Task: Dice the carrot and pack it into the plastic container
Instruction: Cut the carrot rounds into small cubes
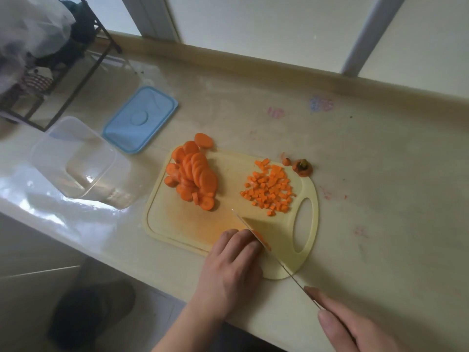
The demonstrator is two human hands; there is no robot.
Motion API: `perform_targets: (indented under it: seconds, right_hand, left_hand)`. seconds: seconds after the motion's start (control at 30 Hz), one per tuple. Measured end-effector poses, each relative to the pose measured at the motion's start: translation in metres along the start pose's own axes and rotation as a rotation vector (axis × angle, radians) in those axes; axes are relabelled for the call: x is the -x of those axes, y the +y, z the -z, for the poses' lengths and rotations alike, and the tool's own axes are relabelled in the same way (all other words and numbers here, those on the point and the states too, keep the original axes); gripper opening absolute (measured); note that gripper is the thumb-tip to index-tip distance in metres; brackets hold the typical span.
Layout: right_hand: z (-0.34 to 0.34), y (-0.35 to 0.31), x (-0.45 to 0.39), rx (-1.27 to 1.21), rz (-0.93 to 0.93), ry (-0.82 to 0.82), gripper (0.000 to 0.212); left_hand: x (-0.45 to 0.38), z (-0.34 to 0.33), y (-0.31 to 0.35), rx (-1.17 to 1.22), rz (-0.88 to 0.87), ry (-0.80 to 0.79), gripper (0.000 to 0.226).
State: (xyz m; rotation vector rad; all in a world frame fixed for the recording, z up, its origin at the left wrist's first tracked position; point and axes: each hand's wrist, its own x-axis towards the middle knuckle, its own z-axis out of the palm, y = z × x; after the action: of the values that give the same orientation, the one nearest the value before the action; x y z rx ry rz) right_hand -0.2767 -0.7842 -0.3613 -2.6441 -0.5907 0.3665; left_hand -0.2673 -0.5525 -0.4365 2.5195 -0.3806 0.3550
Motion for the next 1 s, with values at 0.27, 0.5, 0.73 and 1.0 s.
perform_targets:
  seconds: [0.27,0.5,0.73,1.0]
  right_hand:
    - [0.014,0.007,-0.013,0.017,0.078,0.004,0.045]
    - [0.02,-0.016,-0.021,-0.017,-0.042,0.012,0.04]
    - [0.03,-0.025,-0.015,-0.202,-0.056,0.042,0.028]
    - [0.032,-0.011,-0.006,0.027,0.003,-0.009,0.049]
  left_hand:
    - [-0.001,0.0,0.001,0.016,0.0,0.005,0.024]
    - [-0.002,0.0,0.001,0.02,0.016,0.003,0.024]
    - [0.0,0.0,0.002,0.021,0.051,0.031,0.015]
    - [0.001,-0.002,0.002,-0.003,0.025,0.062,0.011]
